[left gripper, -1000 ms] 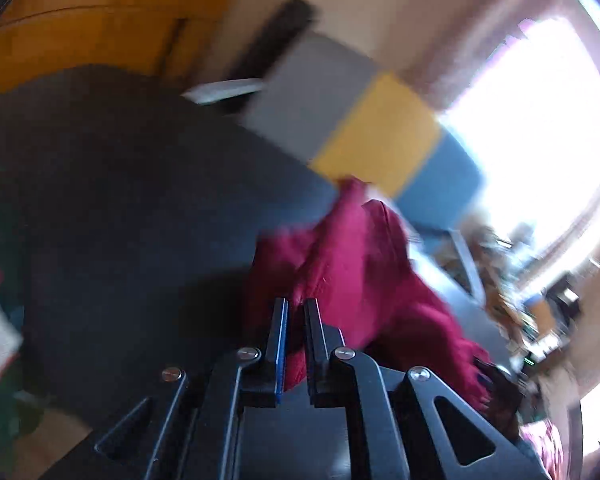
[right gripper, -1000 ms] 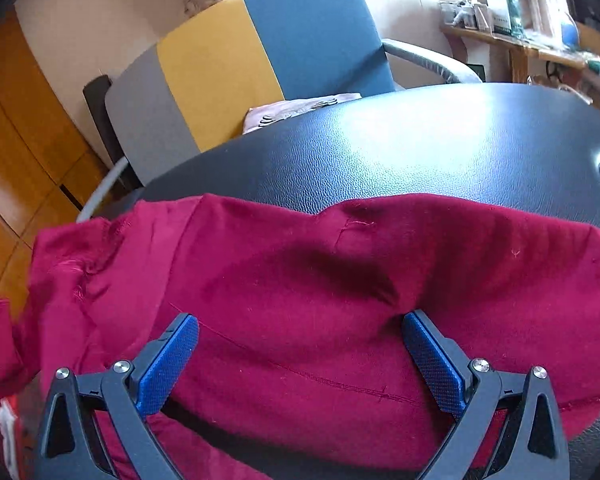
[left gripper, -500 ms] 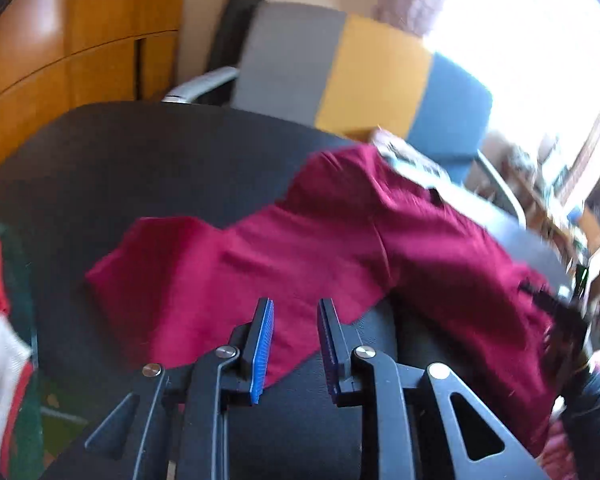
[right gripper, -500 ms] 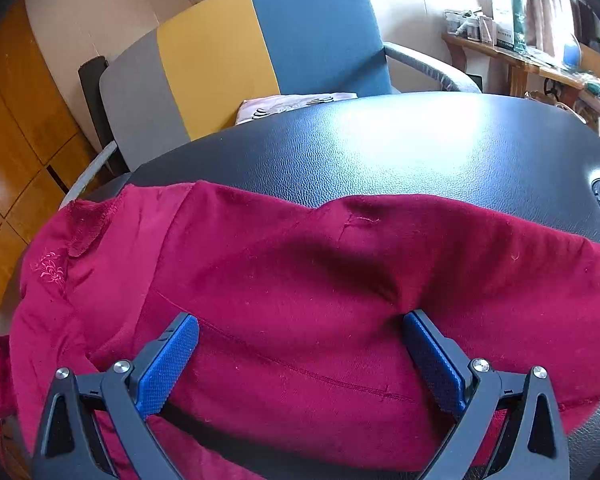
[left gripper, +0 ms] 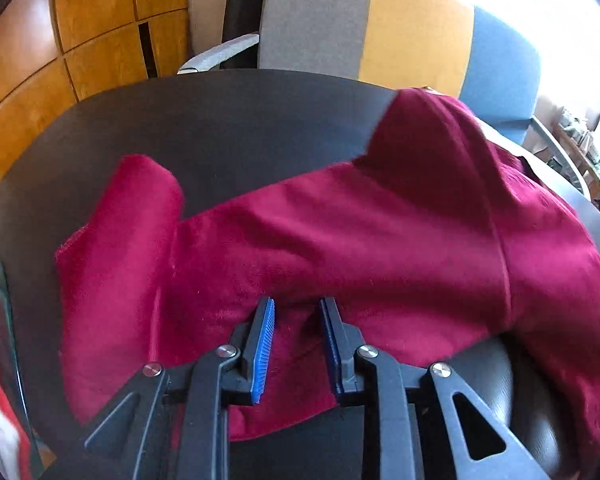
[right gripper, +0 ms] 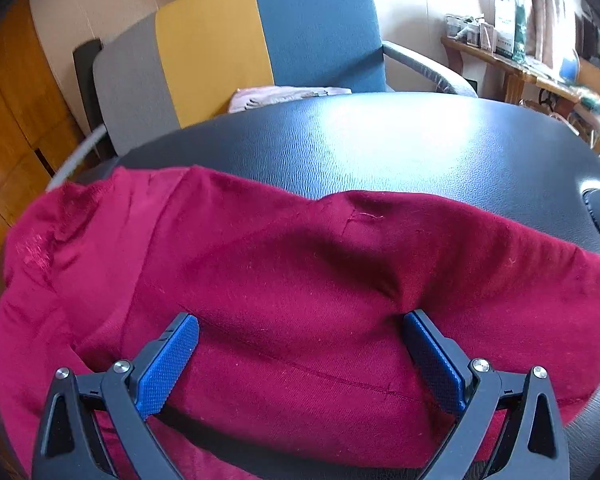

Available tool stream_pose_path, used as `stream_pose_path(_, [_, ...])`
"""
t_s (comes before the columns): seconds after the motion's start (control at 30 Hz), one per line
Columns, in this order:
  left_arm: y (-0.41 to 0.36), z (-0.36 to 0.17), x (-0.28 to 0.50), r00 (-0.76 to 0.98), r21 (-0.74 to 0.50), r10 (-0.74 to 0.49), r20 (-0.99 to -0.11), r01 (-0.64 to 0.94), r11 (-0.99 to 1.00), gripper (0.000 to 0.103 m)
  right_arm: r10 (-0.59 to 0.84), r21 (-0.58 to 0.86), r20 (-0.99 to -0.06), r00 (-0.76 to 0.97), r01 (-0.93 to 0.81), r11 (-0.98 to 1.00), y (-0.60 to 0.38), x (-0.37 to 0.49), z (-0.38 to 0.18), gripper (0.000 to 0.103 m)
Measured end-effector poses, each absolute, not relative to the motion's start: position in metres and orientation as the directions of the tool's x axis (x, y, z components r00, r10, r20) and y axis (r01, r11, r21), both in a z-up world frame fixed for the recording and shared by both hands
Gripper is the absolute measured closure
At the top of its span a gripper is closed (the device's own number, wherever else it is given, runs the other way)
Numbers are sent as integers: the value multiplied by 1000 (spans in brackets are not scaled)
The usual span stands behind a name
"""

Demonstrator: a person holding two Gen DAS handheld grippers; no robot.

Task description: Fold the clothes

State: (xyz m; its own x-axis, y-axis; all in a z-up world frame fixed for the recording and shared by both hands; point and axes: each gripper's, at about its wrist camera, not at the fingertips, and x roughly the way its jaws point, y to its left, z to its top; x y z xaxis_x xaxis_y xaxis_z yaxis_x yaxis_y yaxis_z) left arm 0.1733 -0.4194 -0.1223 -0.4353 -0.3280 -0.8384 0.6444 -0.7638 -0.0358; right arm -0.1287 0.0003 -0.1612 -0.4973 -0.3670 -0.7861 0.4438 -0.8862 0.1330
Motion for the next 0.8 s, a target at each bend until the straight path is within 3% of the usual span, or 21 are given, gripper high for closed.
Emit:
stream_pose_path(0.27, [-475,-116,119,-385,54,-385,-839,644,-763,78,-331,80,-844,-422,512,-855,-13,-102,-159,0])
stream_pose_path(0.5, [-513,-112,67,-348,126,-431,-833,639,-759,79,-355,123,-861,-364,529,-840,-2,-90,-155,0])
stream_pose_path(0.7, [-509,-81,88,-447,-64,-334,-830,670,-739,79,-379,163,-824,-420,466,-870,-4,-90,-137,2])
stream_pose_path(0.8, [-480,-69,120,-569,-229,-197,-799,590,-774,80,-421,188,-793,-440,480,-857,-17,-86,-130,2])
